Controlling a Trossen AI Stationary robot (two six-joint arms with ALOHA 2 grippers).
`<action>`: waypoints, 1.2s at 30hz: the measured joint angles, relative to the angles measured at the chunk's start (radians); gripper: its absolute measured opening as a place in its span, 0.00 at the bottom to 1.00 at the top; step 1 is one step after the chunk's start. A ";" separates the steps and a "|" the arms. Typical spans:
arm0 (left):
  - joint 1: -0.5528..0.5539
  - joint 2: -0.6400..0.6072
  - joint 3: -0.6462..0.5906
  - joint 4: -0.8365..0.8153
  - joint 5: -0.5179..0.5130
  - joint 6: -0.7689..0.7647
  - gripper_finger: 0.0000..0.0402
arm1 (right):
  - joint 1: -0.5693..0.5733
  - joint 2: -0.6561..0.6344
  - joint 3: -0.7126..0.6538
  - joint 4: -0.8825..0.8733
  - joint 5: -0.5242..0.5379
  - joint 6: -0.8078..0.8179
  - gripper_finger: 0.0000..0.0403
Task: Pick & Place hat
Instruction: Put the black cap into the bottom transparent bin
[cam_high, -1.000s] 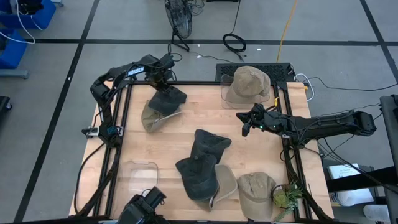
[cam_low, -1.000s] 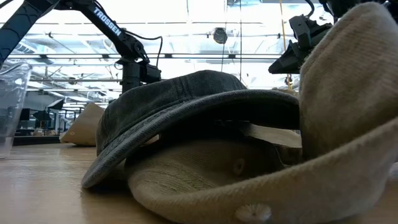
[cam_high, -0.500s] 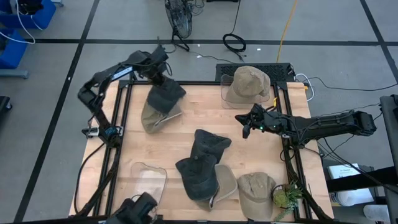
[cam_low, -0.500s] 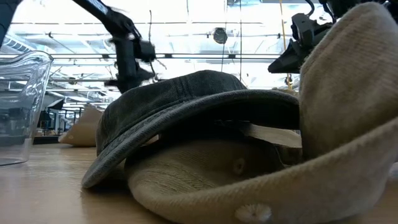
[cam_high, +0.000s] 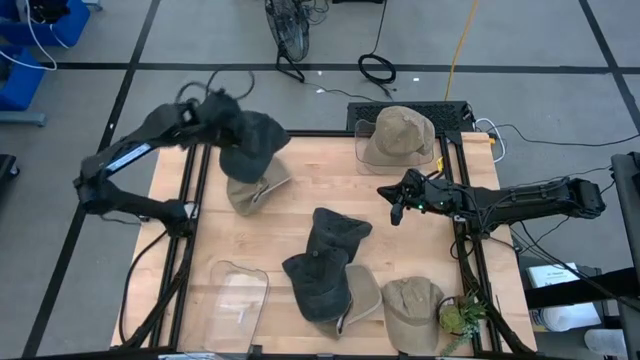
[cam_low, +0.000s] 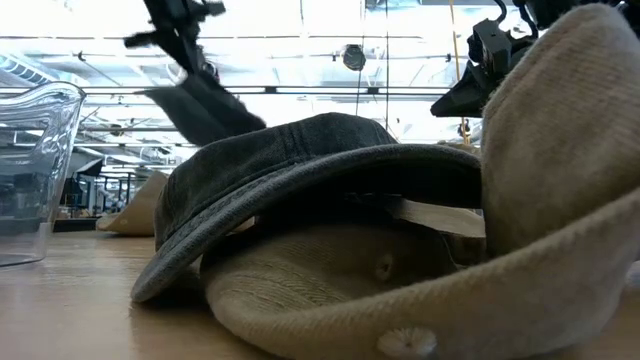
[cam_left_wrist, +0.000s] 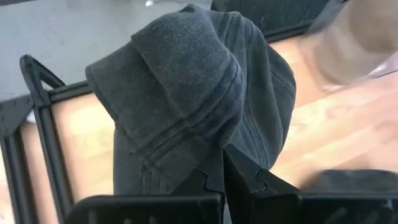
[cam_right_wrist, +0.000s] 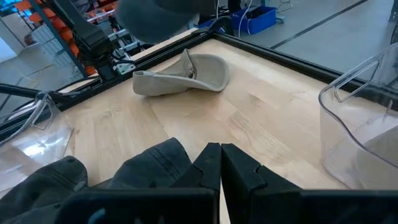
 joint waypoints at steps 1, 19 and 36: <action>-0.050 -0.019 0.000 -0.013 -0.034 -0.056 0.00 | 0.000 0.000 0.000 0.000 0.000 -0.010 0.00; -0.950 0.104 0.000 -0.236 -0.442 -1.047 0.00 | -0.001 0.000 0.000 0.002 -0.100 -0.073 0.00; -1.440 0.270 0.000 -0.225 -0.654 -1.466 0.00 | 0.002 0.000 0.000 0.004 -0.101 0.163 0.00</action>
